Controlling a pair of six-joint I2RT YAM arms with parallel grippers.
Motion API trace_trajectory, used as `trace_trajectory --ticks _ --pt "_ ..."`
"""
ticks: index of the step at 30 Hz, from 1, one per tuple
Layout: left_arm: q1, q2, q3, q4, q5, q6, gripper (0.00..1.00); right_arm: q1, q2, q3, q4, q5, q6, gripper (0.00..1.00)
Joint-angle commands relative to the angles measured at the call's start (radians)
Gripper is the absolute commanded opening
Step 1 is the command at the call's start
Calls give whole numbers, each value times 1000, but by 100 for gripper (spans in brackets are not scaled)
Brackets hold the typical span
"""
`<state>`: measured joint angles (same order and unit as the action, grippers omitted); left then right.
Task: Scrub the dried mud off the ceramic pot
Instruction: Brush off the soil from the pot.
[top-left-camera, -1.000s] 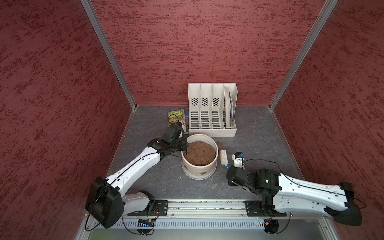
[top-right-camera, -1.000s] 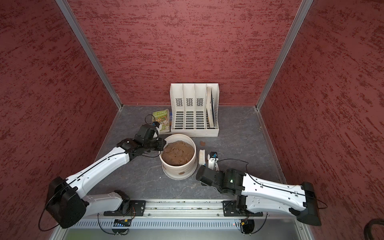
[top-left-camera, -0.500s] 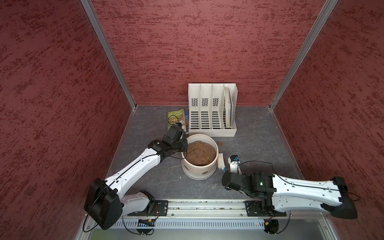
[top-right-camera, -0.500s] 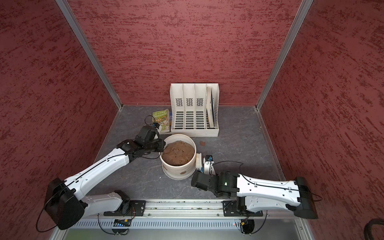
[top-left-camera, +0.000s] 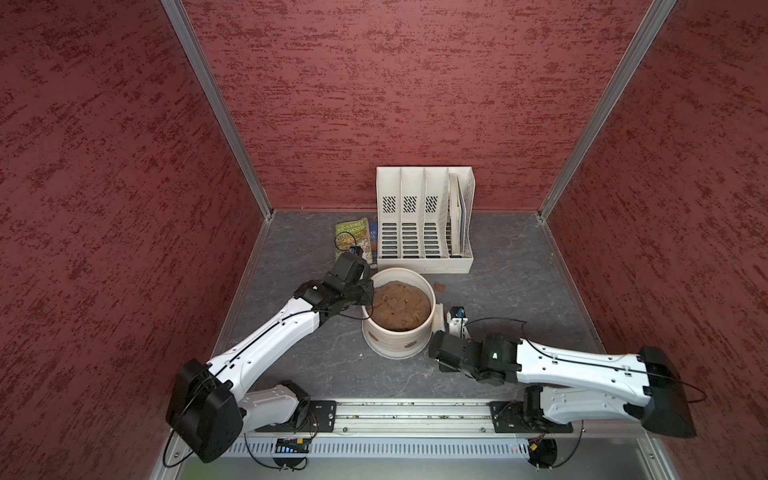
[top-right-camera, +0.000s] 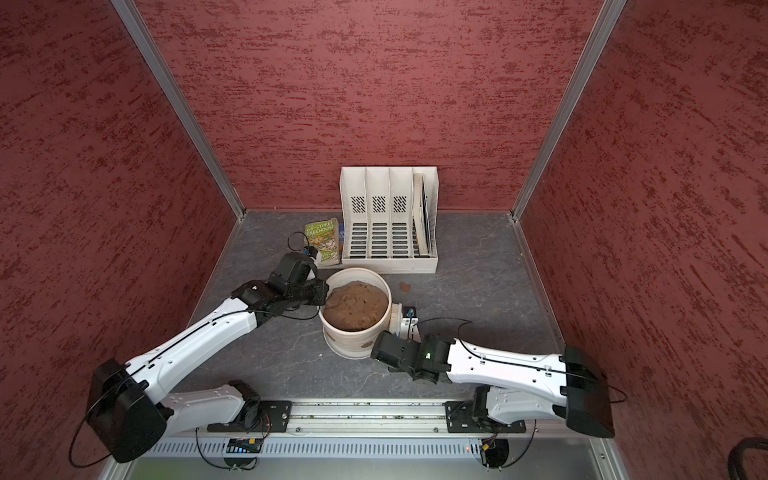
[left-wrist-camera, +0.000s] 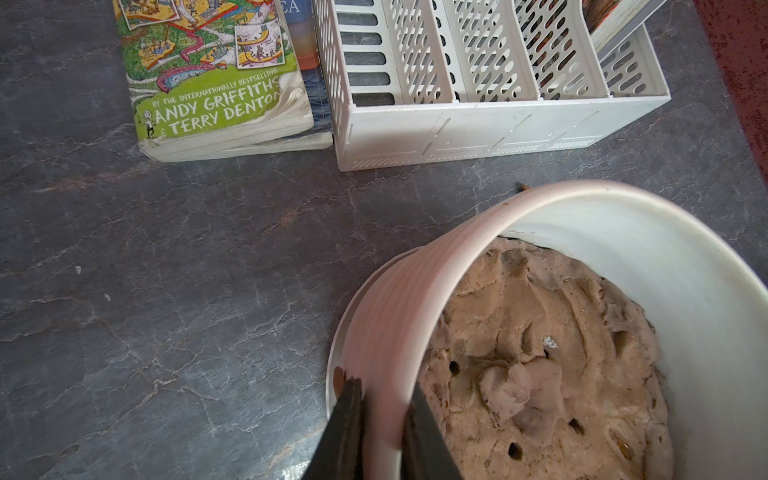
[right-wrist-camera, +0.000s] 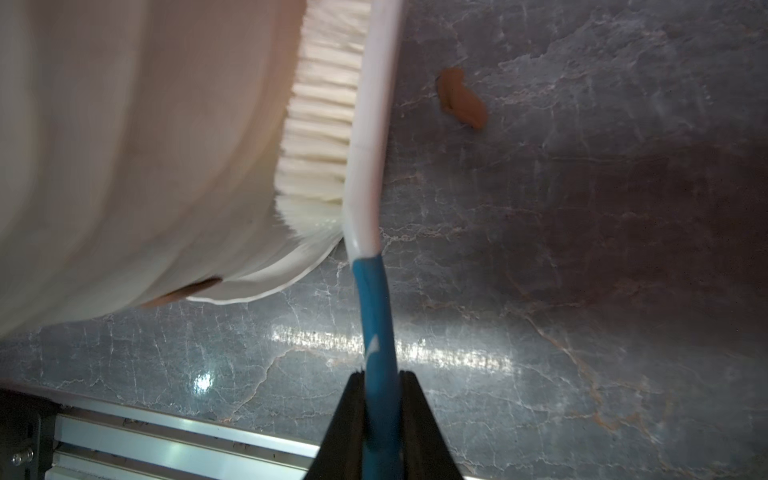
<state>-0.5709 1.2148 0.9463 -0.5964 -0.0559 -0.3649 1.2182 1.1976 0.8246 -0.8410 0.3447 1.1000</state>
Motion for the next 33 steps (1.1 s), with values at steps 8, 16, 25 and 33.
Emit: trace_trajectory --ticks 8,16,25,33 --pt "1 -53 -12 -10 19 -55 0 -246 -30 -31 -19 -76 -121 0" --pt "14 -54 -17 -8 35 -59 0 -139 -232 -33 -31 -73 -190 0" --pt "26 -30 3 -5 57 -28 0 -15 -241 -58 8 -100 -184 0" --pt "28 -26 9 -1 74 -22 0 -20 -96 -36 58 -88 -188 0"
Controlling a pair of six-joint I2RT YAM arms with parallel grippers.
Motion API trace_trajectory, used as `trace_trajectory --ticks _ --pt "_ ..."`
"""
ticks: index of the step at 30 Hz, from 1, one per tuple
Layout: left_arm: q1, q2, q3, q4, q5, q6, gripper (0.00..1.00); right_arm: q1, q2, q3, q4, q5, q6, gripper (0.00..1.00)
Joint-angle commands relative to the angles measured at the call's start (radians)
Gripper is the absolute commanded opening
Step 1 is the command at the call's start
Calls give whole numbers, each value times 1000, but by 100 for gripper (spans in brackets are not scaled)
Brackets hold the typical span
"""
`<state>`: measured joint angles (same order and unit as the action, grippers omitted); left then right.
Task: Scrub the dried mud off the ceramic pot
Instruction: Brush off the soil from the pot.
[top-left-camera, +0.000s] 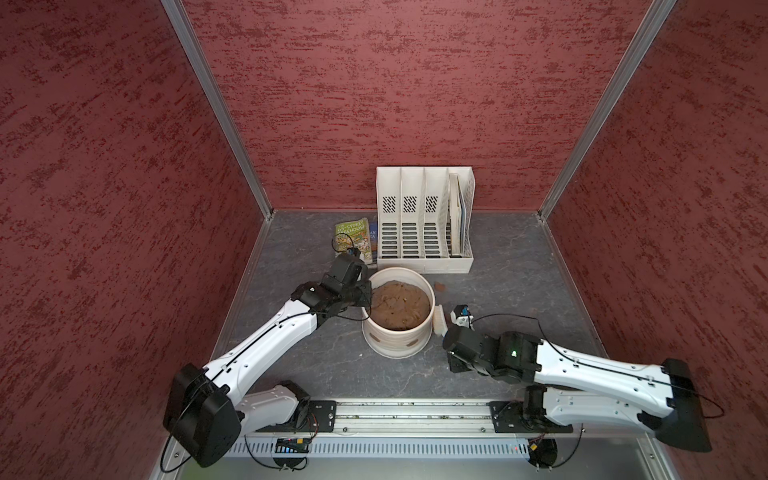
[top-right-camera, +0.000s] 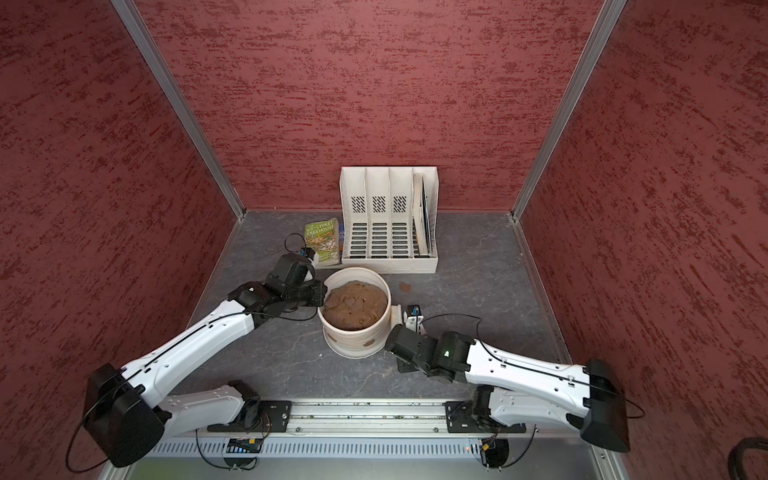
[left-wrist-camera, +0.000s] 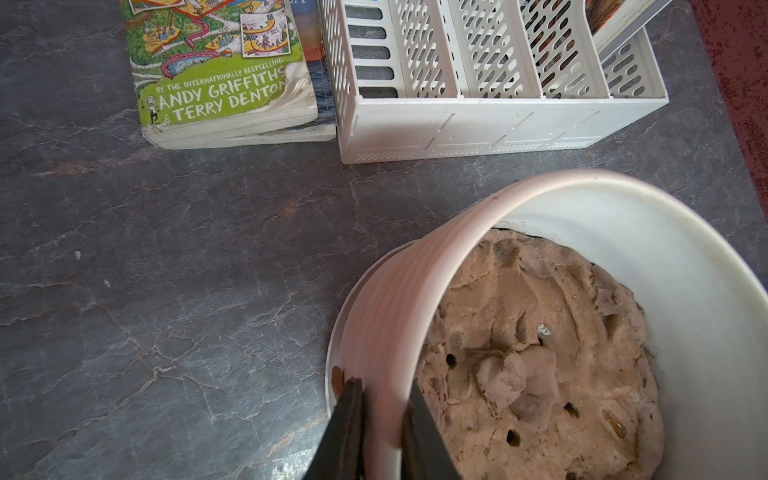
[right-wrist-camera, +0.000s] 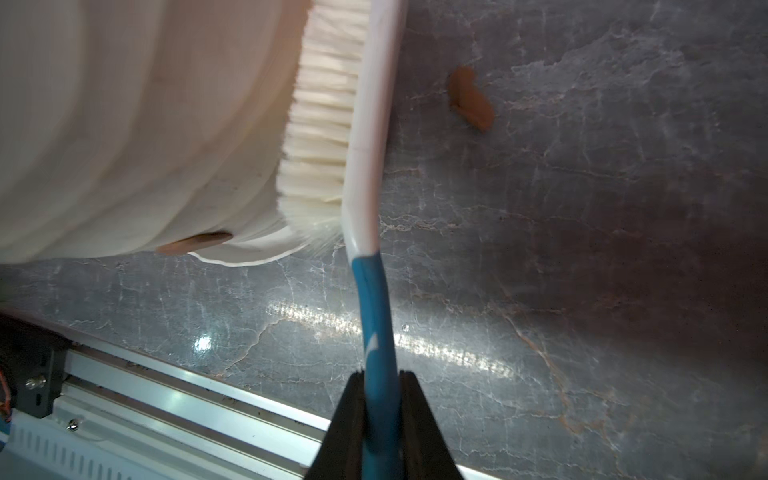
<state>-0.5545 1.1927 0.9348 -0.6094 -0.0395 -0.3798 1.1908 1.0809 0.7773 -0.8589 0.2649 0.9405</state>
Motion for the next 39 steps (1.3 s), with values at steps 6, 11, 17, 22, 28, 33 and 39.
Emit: trace_trajectory --ticks 6,11,17,22,28,33,39 --pt "11 -3 18 5 75 -4 0 -78 78 36 16 17 0 0" --pt "14 -24 6 -6 55 0 0 -198 92 9 -34 6 -3 0" --pt "29 -48 -5 -43 21 -23 0 -207 37 20 -57 11 2 0" --pt "34 -87 -28 -74 7 -61 0 -180 -61 13 -62 15 23 0" --pt "36 -111 -52 -17 40 -86 42 -119 -144 27 -53 44 43 0" --pt "42 -72 -29 61 76 -65 59 -70 -133 54 -72 85 63 0" --pt "49 53 56 90 96 -35 63 -28 -102 56 -54 100 84 0"
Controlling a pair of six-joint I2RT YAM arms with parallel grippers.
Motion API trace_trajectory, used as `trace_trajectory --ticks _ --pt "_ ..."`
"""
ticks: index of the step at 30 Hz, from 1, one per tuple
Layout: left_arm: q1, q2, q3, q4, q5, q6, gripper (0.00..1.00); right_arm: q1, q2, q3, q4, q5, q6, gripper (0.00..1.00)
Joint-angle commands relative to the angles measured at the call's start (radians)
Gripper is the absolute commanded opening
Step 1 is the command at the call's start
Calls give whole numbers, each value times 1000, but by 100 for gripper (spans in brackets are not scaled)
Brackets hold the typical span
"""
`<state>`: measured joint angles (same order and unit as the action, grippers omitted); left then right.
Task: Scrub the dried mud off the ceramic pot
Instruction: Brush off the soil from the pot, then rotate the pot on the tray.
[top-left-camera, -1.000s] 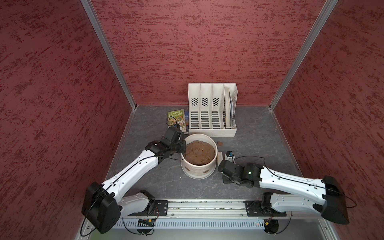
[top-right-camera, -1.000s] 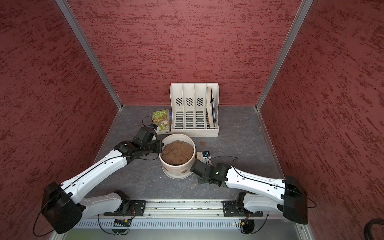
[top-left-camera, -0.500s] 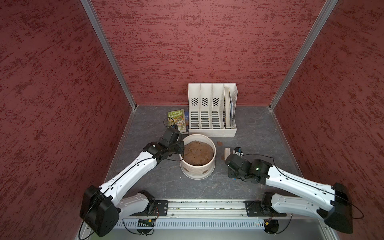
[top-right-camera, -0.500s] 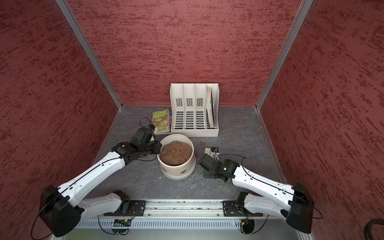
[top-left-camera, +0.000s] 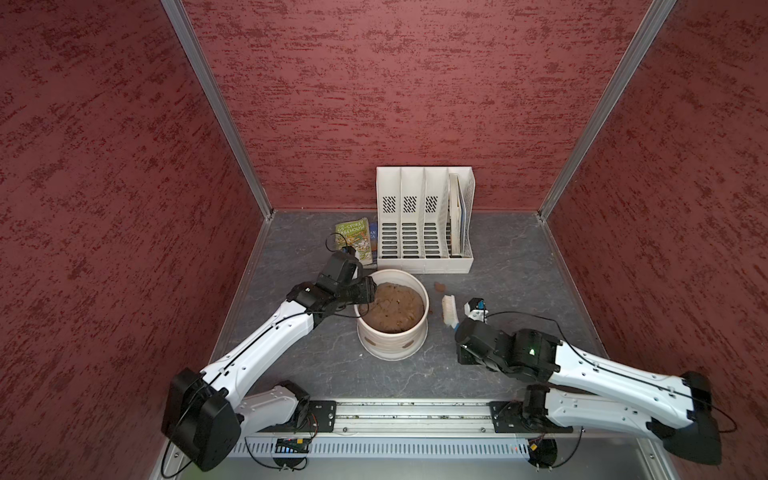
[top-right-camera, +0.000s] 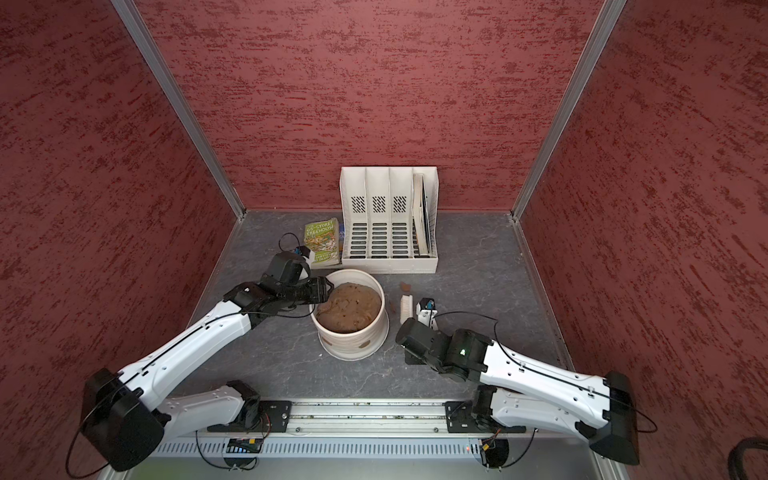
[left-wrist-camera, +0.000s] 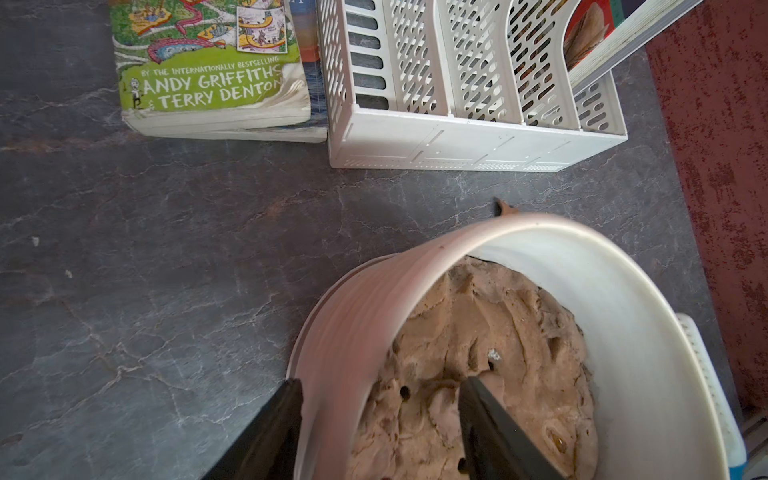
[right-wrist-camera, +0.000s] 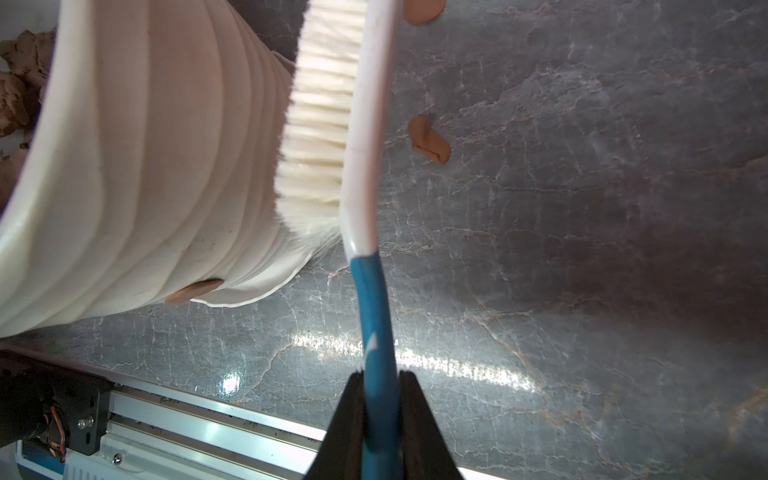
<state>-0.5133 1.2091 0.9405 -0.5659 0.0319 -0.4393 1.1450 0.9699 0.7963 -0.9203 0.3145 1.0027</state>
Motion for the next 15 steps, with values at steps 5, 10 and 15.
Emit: trace_trajectory --ticks 5,10,15 --pt "3 87 90 48 -8 50 63 37 29 28 29 51 30 0" --pt "1 89 92 34 -11 61 57 40 31 32 31 50 29 0" --pt "1 95 80 16 -17 61 51 39 27 36 29 52 30 0"
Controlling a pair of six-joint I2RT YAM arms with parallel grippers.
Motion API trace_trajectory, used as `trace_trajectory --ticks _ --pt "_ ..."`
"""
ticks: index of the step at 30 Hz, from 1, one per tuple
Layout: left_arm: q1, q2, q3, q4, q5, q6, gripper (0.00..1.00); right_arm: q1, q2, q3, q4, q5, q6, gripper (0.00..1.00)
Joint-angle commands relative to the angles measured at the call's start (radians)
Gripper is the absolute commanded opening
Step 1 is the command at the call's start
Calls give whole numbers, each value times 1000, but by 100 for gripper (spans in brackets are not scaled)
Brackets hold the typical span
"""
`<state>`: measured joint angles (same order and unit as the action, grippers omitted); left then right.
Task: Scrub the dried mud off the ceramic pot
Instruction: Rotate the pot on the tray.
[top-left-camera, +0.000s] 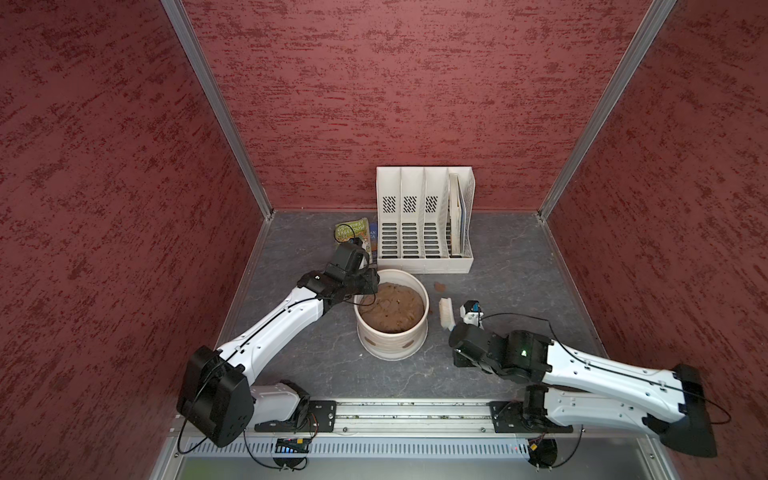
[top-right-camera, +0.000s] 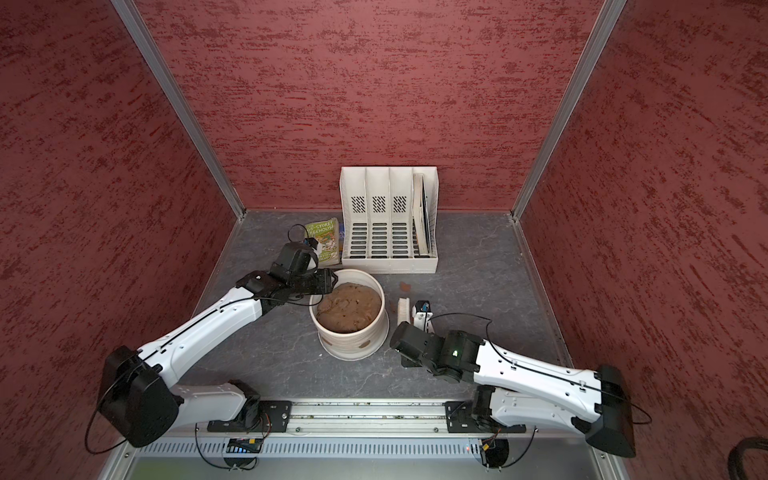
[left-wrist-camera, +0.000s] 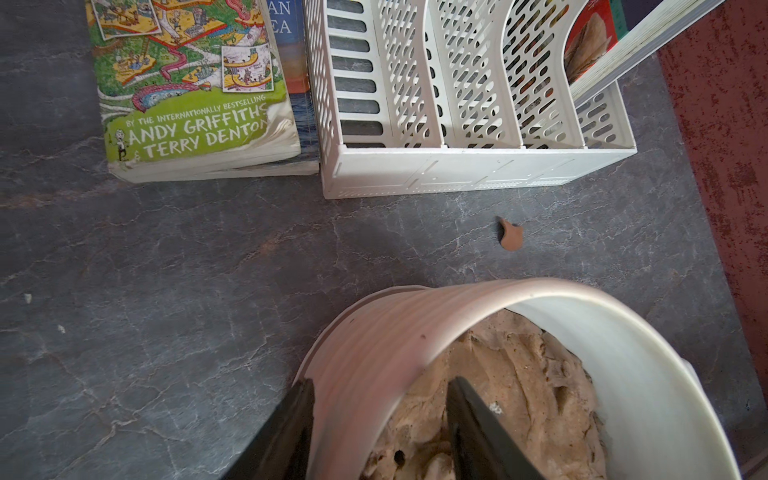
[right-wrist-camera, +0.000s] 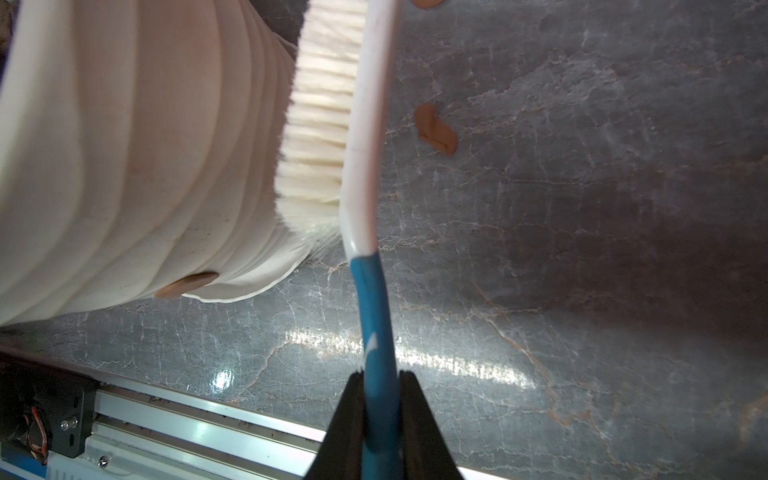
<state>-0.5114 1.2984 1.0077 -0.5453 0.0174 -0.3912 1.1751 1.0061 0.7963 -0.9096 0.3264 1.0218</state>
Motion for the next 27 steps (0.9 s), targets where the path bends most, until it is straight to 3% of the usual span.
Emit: trace_trajectory --ticks 1,6,13,19,27 --pt "0 7 10 -6 -6 13 49 9 -10 34 20 40 11 0" --pt "1 2 27 -56 -20 1 29 10 -19 27 21 37 17 0" --pt "-1 -57 29 -112 -32 -10 19 17 -35 26 -2 42 26 0" --pt "-28 -89 9 -146 -55 -39 0 38 -25 31 -19 49 39 0" --pt "-30 -138 -41 -148 -67 -85 0 141 28 69 -91 109 110 0"
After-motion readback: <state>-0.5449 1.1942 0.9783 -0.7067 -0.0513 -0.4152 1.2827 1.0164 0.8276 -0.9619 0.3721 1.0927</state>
